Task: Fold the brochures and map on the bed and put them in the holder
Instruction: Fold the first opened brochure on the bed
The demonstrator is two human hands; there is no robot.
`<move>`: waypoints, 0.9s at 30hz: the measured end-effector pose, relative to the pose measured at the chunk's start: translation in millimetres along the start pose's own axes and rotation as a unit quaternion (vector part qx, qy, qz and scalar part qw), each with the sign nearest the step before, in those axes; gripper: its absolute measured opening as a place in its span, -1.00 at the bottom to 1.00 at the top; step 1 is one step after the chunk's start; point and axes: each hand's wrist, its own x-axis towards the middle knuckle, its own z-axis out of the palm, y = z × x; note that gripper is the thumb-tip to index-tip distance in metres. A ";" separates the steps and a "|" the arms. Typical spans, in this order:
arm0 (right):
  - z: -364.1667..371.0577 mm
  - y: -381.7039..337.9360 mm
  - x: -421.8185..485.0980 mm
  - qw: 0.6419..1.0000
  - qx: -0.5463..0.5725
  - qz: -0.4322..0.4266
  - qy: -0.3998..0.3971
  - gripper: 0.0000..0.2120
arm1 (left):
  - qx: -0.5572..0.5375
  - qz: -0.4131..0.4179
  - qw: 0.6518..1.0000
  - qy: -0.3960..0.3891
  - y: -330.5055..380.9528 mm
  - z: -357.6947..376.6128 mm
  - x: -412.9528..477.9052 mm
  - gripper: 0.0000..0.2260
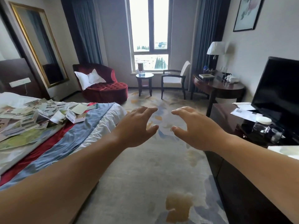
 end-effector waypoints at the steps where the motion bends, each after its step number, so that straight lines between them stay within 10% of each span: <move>1: 3.4 9.6 13.8 1.000 0.001 0.001 0.001 -0.43 | -0.001 0.002 1.000 -0.001 -5.6 7.3 14.1 -0.46; 27: 97.1 275.9 426.1 1.000 0.005 0.006 -0.015 -0.45 | -0.015 0.001 0.999 -0.029 -209.7 198.9 424.3 -0.46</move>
